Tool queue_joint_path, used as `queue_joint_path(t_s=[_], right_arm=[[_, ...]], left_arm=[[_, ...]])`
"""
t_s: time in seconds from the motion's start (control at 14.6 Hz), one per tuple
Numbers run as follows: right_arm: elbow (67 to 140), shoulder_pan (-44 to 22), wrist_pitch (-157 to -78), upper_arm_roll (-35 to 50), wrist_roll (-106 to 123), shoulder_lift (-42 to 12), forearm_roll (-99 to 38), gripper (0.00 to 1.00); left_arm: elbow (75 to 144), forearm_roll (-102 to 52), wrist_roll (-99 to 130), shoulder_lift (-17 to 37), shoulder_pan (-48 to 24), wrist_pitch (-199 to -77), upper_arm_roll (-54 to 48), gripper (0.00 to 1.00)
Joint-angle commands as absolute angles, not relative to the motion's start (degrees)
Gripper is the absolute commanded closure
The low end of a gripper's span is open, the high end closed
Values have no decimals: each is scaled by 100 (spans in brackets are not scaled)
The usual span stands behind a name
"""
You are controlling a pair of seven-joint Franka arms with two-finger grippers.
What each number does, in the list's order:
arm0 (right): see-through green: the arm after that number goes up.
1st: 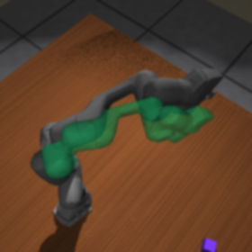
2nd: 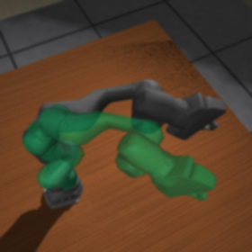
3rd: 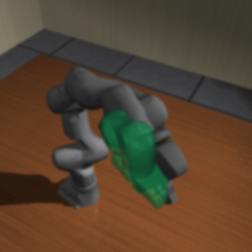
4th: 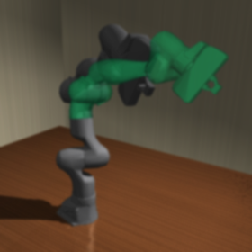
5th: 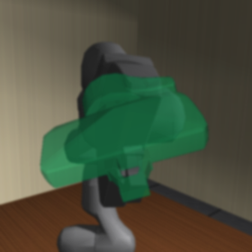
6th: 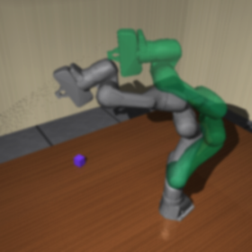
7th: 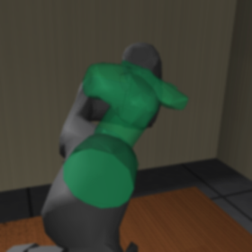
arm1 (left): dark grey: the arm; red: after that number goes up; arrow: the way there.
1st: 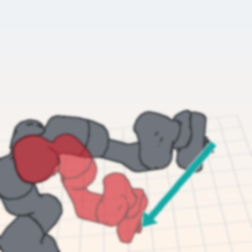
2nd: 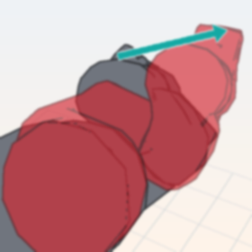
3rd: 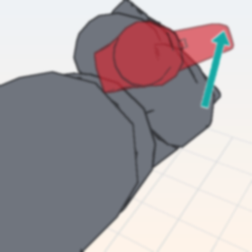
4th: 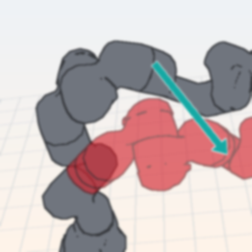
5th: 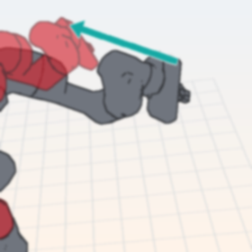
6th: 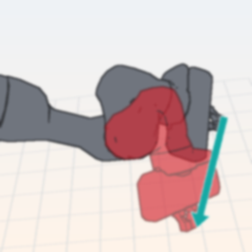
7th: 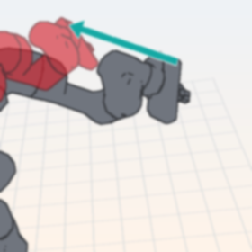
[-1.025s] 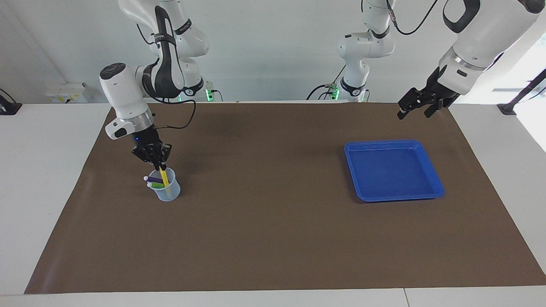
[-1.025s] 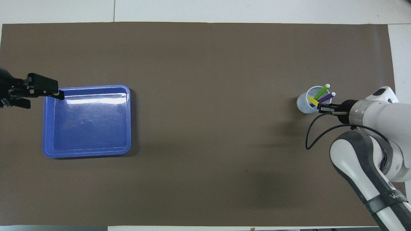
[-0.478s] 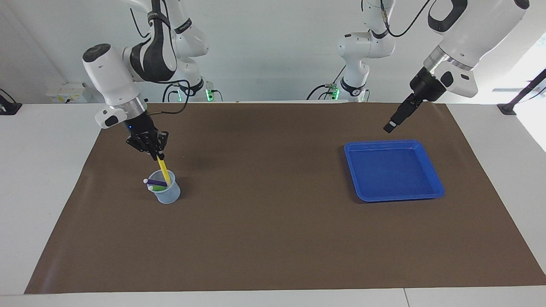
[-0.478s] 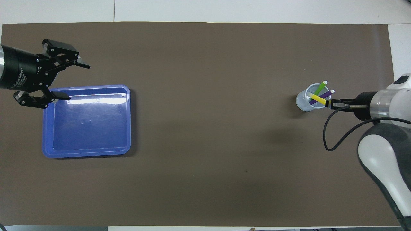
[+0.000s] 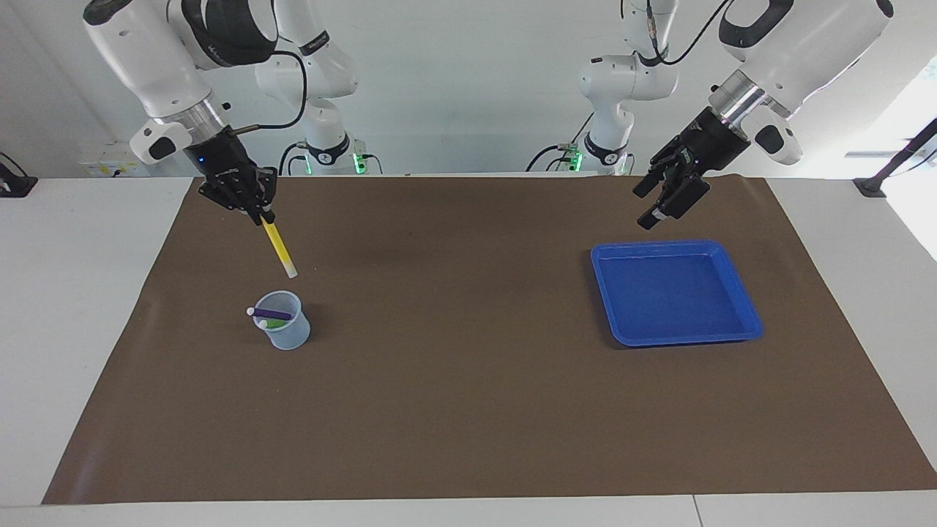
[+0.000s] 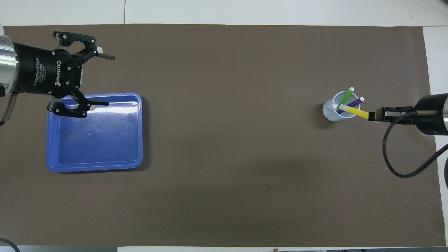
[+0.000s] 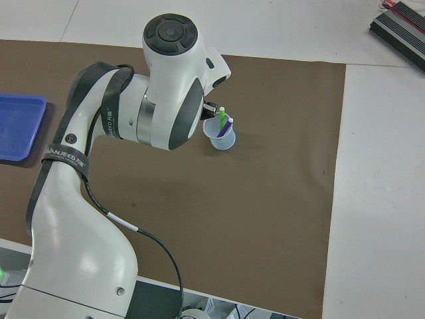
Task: Right arm passes pens to left for tray arrangement
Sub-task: 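Lift the yellow pen with the right gripper while the left gripper opens, then bring the yellow pen into the open left gripper and close it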
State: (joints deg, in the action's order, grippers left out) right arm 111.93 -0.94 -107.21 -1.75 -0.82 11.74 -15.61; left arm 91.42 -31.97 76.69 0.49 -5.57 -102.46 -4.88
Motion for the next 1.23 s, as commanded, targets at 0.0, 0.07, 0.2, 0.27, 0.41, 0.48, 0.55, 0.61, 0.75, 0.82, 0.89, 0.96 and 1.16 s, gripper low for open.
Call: queue_joint_path(t_s=[0.0, 0.07, 0.2, 0.27, 0.41, 0.48, 0.55, 0.61, 0.75, 0.82, 0.89, 0.96, 1.16], right_arm=[[10863, -44, -10651, 192, -972, 958, -2518, 100], [10820, -44, -10731, 376, -1358, 941, -2775, 100], [10566, -44, -10942, 798, -2097, 809, -3022, 100], [10390, -44, -10960, 991, -2553, 730, -3215, 100], [10187, -79, -11169, 1351, -3083, 660, -3357, 100], [10178, -79, -11301, 1545, -3189, 650, -3375, 100], [10169, -79, -11459, 1738, -3338, 633, -3384, 100], [10117, -79, -11591, 1958, -3557, 607, -3384, 100], [10020, -79, -11663, 2240, -3953, 545, -3366, 100], [9950, -88, -11689, 2337, -4042, 510, -3358, 100], [9888, -97, -11776, 2425, -4173, 458, -3357, 100], [9853, -97, -11908, 2530, -4366, 422, -3357, 100], [9844, -97, -12129, 2803, -4597, 396, -3357, 100]], left_arm=[[9395, -3838, 8024, 0, -571, -10319, -457, 0], [9491, -4024, 8033, 0, -580, -10301, -457, 0], [9659, -4463, 8330, 9, -589, -10318, -457, 0], [9694, -4604, 8393, 17, -598, -10327, -483, 0], [9817, -4929, 8437, 26, -598, -10362, -580, 0], [9913, -4983, 8420, 9, -641, -10380, -589, 0], [9958, -5018, 8411, -9, -755, -10449, -580, 0], [10019, -5053, 8402, -9, -808, -10546, -589, 0], [10107, -5360, 8245, -9, -896, -10730, -589, 0], [10151, -5422, 8088, -9, -931, -10801, -598, 0], [10169, -5484, 7747, 0, -984, -10828, -606, 0], [10230, -5545, 7500, 0, -1063, -10854, -598, 0], [10450, -5660, 7462, -70, -1248, -11248, -598, 0]])
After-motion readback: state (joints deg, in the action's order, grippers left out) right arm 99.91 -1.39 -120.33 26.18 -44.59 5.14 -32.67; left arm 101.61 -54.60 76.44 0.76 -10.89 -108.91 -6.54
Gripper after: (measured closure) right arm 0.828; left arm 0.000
